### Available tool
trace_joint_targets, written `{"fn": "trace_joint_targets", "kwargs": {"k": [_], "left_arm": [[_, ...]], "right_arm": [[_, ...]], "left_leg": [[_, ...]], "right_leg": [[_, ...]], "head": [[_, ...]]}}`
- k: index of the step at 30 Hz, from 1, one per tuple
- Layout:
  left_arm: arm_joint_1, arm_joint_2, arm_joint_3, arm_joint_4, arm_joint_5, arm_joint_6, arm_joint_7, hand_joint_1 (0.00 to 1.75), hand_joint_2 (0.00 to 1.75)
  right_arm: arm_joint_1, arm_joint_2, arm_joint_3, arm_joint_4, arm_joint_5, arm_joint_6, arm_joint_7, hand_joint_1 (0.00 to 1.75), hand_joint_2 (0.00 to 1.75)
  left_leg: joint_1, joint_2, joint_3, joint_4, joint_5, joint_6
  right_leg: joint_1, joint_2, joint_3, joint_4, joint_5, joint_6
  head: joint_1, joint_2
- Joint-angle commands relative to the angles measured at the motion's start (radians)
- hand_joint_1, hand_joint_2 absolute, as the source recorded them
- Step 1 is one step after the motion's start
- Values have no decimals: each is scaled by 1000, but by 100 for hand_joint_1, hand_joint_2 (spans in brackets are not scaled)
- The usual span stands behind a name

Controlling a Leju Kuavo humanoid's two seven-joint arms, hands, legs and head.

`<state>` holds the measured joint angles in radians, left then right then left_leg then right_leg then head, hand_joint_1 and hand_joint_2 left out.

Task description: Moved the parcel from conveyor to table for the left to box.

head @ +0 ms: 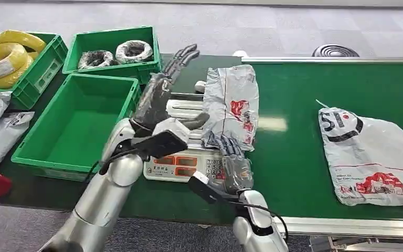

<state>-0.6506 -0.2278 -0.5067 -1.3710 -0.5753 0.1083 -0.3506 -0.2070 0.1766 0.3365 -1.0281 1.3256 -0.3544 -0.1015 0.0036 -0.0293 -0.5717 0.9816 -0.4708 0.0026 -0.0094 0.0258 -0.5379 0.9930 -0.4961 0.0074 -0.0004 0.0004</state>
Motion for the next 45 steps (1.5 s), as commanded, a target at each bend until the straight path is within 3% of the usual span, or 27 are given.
{"fn": "trace_joint_targets", "kwargs": {"k": [1,14,19,21,23,24,25,27,28,29,30,31,32,35,38,42,43,44,45], "left_arm": [[-83,-89,-218,256,6,-18,-4,0,175],[-86,-94,-246,375,7,-57,10,0,175],[-94,-79,-166,417,36,-12,-11,0,175],[-104,-64,-107,397,62,-5,-19,0,175],[-115,-54,-78,388,71,-13,-22,0,175],[-123,-44,-43,383,75,-2,-14,0,175],[-129,-30,-26,378,76,-8,-15,0,175],[-131,-20,22,380,76,-4,-8,0,175],[-131,-16,41,389,74,-8,-11,0,175],[-129,-20,53,401,74,-12,-13,0,175],[-129,-22,55,410,72,-13,-16,0,175],[-126,-24,53,421,67,-7,-24,0,175],[-133,-32,53,451,61,-4,-29,0,175],[-140,-39,61,489,64,6,-42,0,175],[-151,-39,80,523,76,14,-49,0,175],[-157,-32,99,546,78,27,-53,0,175],[-160,-13,78,546,120,39,-45,0,175],[-170,-14,100,574,116,40,-61,0,175],[-173,-12,111,582,114,33,-65,0,175]], "right_arm": [[-34,-10,20,115,-6,1,7,0,175],[-24,5,-9,63,22,43,17,0,175],[-23,8,-9,59,16,57,6,0,175],[4,7,8,22,-87,84,-114,0,175],[27,-8,46,-29,-105,76,-167,0,175],[44,-22,96,-88,24,-5,-83,0,175],[60,-19,118,-140,38,19,-51,0,175],[87,-42,151,-296,245,-98,121,0,175],[98,-71,176,-390,245,-64,163,0,175],[28,-208,279,-458,245,-107,366,0,175],[6,-252,306,-498,245,-118,436,0,175],[23,-262,301,-550,245,-86,433,0,175],[-5,-350,294,-632,245,-89,520,0,175],[40,-353,239,-718,245,-80,481,0,175],[40,-452,146,-804,245,-77,499,0,175],[110,-400,122,-844,245,-102,438,0,175],[186,-290,149,-845,120,-82,245,0,175],[224,-226,77,-829,6,-7,58,0,175],[236,-228,108,-817,-118,118,-84,0,175]], "left_leg": [[1,-2,1,-1,1,0],[1,2,1,-1,1,0],[0,3,1,-1,1,-1],[0,2,0,0,0,0],[0,4,0,0,0,-1],[0,5,1,0,0,-1],[0,3,0,0,0,-1],[0,4,0,0,0,-1],[0,5,0,1,0,-1],[0,5,-1,1,-1,-1],[0,6,-1,1,-1,-1],[-1,4,-2,2,0,0],[-1,4,-2,2,0,1],[-1,1,-3,2,1,1],[-2,-2,-3,1,1,1],[-1,-1,-2,2,1,0],[-1,0,-1,1,0,0],[-1,0,-1,1,1,0],[-1,0,0,0,0,-1]], "right_leg": [[1,-6,3,-2,0,0],[1,-3,2,-2,1,0],[1,-1,1,-1,1,0],[0,0,0,0,0,0],[1,0,0,0,1,-1],[1,0,0,0,1,-1],[1,0,0,0,0,0],[0,1,-1,2,0,-1],[1,1,-1,2,0,-1],[0,2,-2,2,0,0],[0,2,-2,2,0,0],[-1,1,-4,3,1,1],[0,0,-3,2,1,1],[-1,-3,-2,2,0,2],[-3,-5,-1,1,0,1],[-3,-5,-1,1,0,1],[-3,-2,0,0,1,1],[-2,-3,0,0,1,1],[-2,-2,1,-1,1,0]], "head": [[0,0],[0,0],[0,0],[0,0],[0,0],[0,0],[0,0],[0,0],[0,0],[0,0],[0,0],[0,0],[0,0],[0,0],[0,0],[0,0],[0,0],[0,0],[-1,0]]}}
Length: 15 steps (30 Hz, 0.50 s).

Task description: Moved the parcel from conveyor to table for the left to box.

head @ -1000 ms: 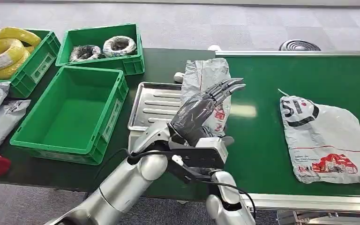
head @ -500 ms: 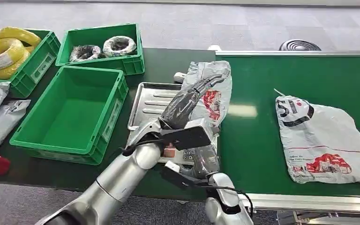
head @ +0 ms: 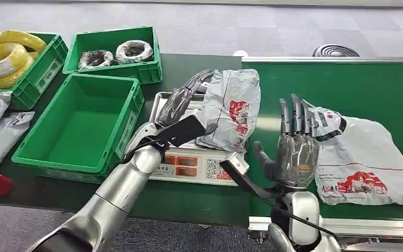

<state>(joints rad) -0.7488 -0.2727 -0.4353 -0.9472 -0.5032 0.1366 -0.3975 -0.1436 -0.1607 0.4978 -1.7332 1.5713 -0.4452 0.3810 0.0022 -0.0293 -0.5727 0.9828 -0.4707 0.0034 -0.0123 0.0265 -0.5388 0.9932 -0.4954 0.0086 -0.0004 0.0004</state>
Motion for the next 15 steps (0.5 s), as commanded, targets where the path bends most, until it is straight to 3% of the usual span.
{"fn": "trace_joint_targets", "kwargs": {"k": [1,3,7,11,13,15], "left_arm": [[-79,34,48,168,39,1,-28,0,175],[-85,31,64,181,33,-6,-37,0,175],[-81,36,83,181,33,-6,-40,0,175],[-67,36,94,160,34,-4,-38,0,175],[-60,29,97,154,39,-4,-40,0,175],[-57,26,94,152,40,-1,-35,0,175]], "right_arm": [[185,130,-92,-92,-436,218,-613,0,175],[193,115,-72,-32,-540,363,-695,0,175],[170,152,-102,123,-806,413,-923,0,175],[119,214,-174,188,-1000,443,-1018,0,175],[92,254,-246,256,-1197,517,-1055,0,175],[77,275,-279,335,-1279,575,-1061,0,175]], "left_leg": [[2,1,2,-2,0,-2],[2,0,1,-1,0,-1],[3,2,2,-3,1,-1],[2,5,1,-3,1,-1],[2,3,1,-2,1,-1],[2,4,1,-2,1,-1]], "right_leg": [[2,-3,2,-2,0,-2],[3,-2,1,-1,0,-1],[5,-1,2,-2,1,-1],[4,1,1,-1,1,-1],[4,0,1,0,0,-1],[3,1,1,0,1,-1]], "head": [[0,0],[0,0],[0,0],[0,0],[0,0],[0,0]]}}
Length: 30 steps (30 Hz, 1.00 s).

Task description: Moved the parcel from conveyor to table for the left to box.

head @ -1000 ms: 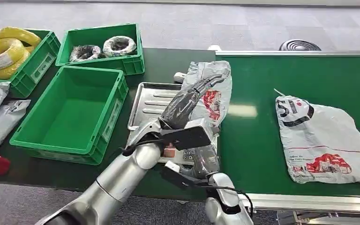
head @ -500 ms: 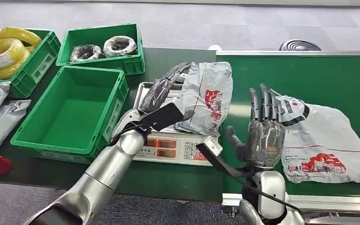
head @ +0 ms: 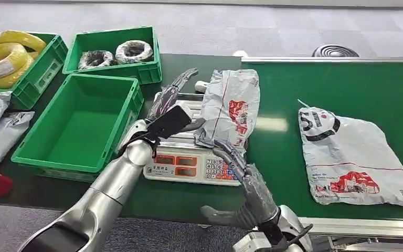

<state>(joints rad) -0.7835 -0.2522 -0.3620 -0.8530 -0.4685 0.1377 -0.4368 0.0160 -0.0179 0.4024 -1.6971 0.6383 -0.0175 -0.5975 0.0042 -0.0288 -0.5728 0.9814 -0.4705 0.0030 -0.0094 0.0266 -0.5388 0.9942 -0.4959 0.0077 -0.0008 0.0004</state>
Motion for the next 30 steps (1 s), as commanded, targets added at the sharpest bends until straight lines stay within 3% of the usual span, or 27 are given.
{"fn": "trace_joint_targets", "kwargs": {"k": [1,10,30], "left_arm": [[-21,5,17,59,6,-4,5,0,175],[-42,13,13,94,4,5,5,0,175],[-122,-3,26,276,-10,42,5,0,175]], "right_arm": [[-79,140,-191,340,-369,170,-101,0,175],[-58,134,-70,389,-323,180,-101,0,175],[-40,132,-10,377,-150,145,-80,0,175]], "left_leg": [[1,3,1,-1,0,0],[0,2,2,0,0,-1],[0,1,1,0,0,-1]], "right_leg": [[1,0,1,-2,1,0],[1,0,1,-1,1,0],[1,-3,1,-1,0,0]], "head": [[0,0],[0,0],[0,0]]}}
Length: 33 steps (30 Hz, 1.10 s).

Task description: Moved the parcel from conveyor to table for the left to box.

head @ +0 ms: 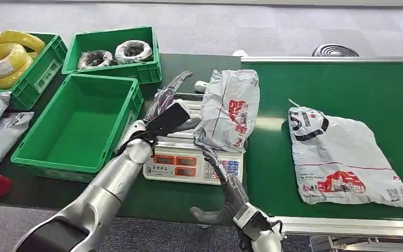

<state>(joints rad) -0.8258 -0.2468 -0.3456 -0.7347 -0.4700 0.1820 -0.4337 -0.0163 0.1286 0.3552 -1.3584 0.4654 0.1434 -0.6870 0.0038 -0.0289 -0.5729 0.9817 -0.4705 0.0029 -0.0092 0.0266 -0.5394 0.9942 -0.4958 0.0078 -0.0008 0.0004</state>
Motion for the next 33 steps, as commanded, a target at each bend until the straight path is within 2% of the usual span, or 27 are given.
{"fn": "trace_joint_targets", "kwargs": {"k": [1,3,12,17,21,25,33], "left_arm": [[-83,-13,-5,161,-26,-1,1,0,175],[-90,-29,-52,166,-80,12,15,0,175],[-90,-33,-55,166,-83,14,17,0,175],[-104,-102,-169,198,-190,5,61,0,175],[-91,-102,-269,177,-173,11,85,0,175],[-85,-102,-419,180,-143,17,104,0,175],[-66,-102,-551,177,-88,31,134,0,175]], "right_arm": [[-10,-16,38,39,31,-16,14,0,175],[-18,-16,40,42,37,-11,13,0,175],[-18,-15,40,42,37,-10,13,0,175],[-33,-13,49,51,50,-6,15,0,175],[-25,-17,49,35,59,-13,21,0,175],[-10,-16,51,10,70,-15,30,0,175],[-13,-16,66,-3,89,-5,39,0,175]], "left_leg": [[1,2,1,-1,1,-1],[1,2,1,0,1,-1],[0,1,0,0,0,0],[1,0,-1,1,1,0],[1,0,0,0,0,0],[0,-1,0,0,1,0],[0,1,1,0,0,0]], "right_leg": [[1,-3,2,-2,1,0],[1,-3,2,-1,1,0],[0,-2,0,0,0,0],[1,-5,1,-1,0,0],[1,-5,2,-2,0,0],[1,-5,2,-1,0,0],[0,-3,1,-2,1,0]], "head": [[0,0],[0,0],[0,0],[0,0],[0,0],[0,0],[0,0]]}}
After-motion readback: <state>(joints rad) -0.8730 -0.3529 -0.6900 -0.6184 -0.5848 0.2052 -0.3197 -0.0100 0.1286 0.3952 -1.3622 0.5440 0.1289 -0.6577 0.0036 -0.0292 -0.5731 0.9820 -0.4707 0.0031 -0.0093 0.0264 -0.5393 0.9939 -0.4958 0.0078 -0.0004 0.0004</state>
